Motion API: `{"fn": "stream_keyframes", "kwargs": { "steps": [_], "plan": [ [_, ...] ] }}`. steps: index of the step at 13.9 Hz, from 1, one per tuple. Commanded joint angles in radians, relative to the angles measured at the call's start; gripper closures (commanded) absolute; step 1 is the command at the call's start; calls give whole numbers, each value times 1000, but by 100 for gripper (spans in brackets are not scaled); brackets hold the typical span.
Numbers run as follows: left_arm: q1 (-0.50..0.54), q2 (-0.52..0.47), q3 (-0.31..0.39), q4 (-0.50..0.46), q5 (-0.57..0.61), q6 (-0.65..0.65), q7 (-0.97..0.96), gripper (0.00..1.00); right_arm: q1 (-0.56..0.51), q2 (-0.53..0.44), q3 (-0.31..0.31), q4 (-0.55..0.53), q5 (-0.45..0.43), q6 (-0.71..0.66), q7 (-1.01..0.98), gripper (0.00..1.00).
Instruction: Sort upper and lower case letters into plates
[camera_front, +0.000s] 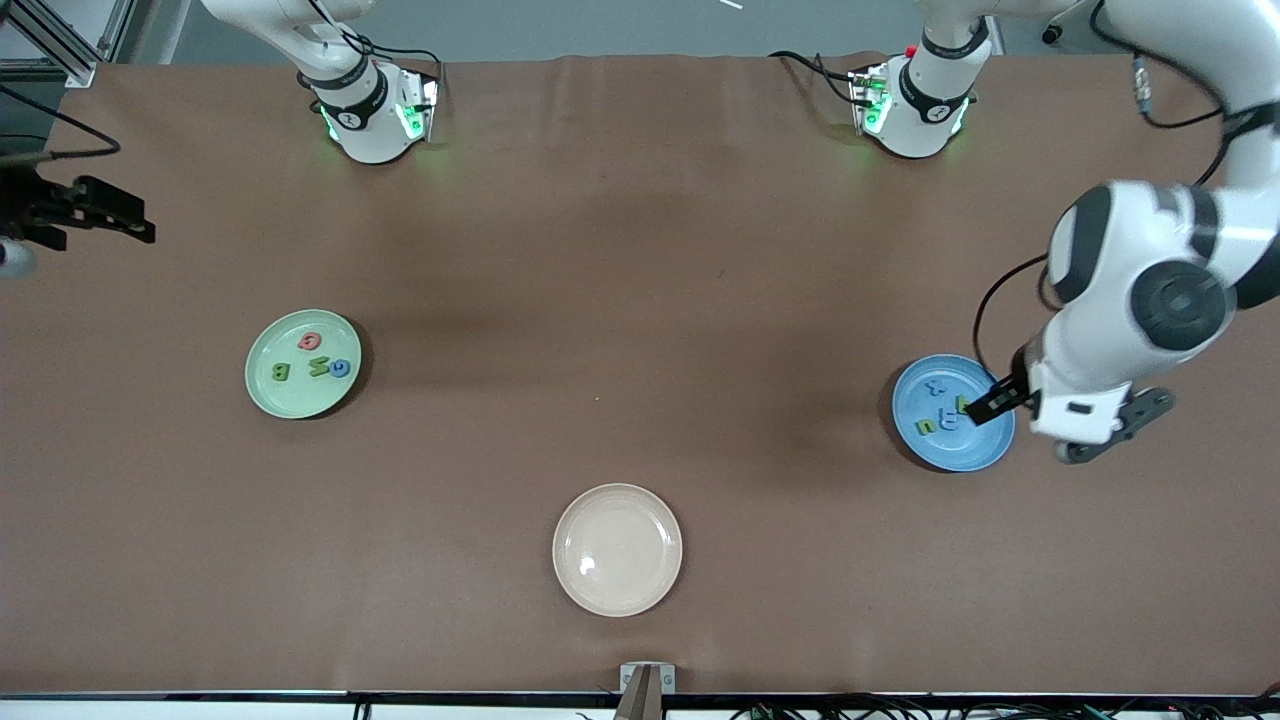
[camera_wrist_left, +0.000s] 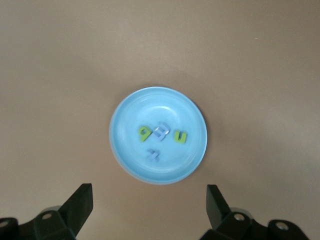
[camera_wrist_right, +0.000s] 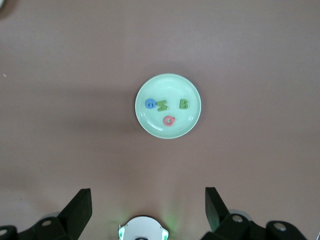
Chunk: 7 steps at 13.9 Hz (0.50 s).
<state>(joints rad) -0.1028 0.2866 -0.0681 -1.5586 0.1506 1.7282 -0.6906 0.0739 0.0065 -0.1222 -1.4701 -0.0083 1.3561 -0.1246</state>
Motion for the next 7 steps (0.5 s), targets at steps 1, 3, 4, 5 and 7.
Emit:
{"fn": "stream_keyframes", "kwargs": {
  "steps": [1, 3, 4, 5, 7],
  "plan": [
    [5, 17, -24, 176, 6, -174, 107, 0, -14, 0, 1, 78, -4, -12, 20, 0],
    [8, -61, -19, 180, 11, -208, 185, 0, -22, -2, -2, 88, -4, -11, 20, 0],
    [8, -91, -19, 178, 14, -211, 233, 0, -20, -3, 1, 88, -6, -8, 20, 0],
    [11, -125, -18, 172, 1, -225, 297, 0, -20, -3, 3, 90, -6, -6, 16, 0],
    [12, -180, -18, 172, -2, -288, 394, 0, -19, -2, 7, 90, -9, 0, 14, 0]
  ]
}}
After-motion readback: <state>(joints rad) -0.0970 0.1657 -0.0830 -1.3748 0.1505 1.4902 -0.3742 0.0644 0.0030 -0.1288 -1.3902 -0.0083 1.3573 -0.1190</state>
